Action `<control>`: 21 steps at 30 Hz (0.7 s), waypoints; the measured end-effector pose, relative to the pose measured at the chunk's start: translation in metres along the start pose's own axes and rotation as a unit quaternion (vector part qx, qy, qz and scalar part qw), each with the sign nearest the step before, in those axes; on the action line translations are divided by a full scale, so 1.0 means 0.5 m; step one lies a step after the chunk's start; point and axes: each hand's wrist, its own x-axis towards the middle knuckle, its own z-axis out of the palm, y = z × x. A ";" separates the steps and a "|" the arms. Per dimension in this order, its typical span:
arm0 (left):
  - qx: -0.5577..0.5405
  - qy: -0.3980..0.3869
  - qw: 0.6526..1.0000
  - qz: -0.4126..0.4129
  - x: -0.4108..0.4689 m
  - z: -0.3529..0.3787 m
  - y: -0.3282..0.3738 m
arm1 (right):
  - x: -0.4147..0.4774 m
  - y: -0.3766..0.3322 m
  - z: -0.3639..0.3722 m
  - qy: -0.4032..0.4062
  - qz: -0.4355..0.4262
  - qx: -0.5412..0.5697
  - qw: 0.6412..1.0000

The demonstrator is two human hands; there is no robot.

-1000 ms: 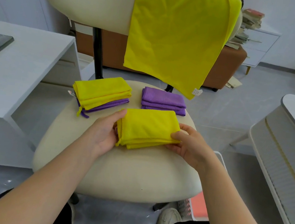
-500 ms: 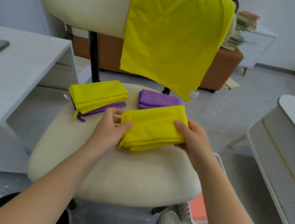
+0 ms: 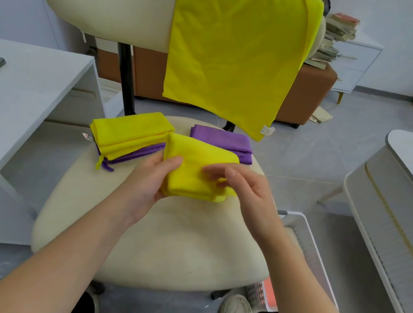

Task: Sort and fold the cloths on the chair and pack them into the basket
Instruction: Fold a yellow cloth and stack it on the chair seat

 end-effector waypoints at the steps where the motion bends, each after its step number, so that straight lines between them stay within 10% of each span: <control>1: -0.022 0.010 1.000 -0.007 -0.002 0.000 0.004 | 0.004 0.004 -0.006 0.049 0.005 -0.001 0.999; 4: -0.088 -0.014 0.996 -0.023 -0.010 -0.006 0.018 | 0.018 0.012 -0.032 0.122 0.069 0.012 0.990; 12: -0.063 0.005 0.995 -0.071 -0.011 -0.017 0.014 | 0.008 0.009 -0.063 -0.020 0.326 0.281 0.902; 16: 0.074 -0.027 0.991 -0.106 0.001 -0.005 -0.002 | 0.025 0.017 -0.061 0.098 0.359 0.213 0.903; 21: 0.296 0.113 0.948 0.010 0.088 0.031 0.031 | 0.105 0.007 -0.070 0.176 0.324 0.032 0.929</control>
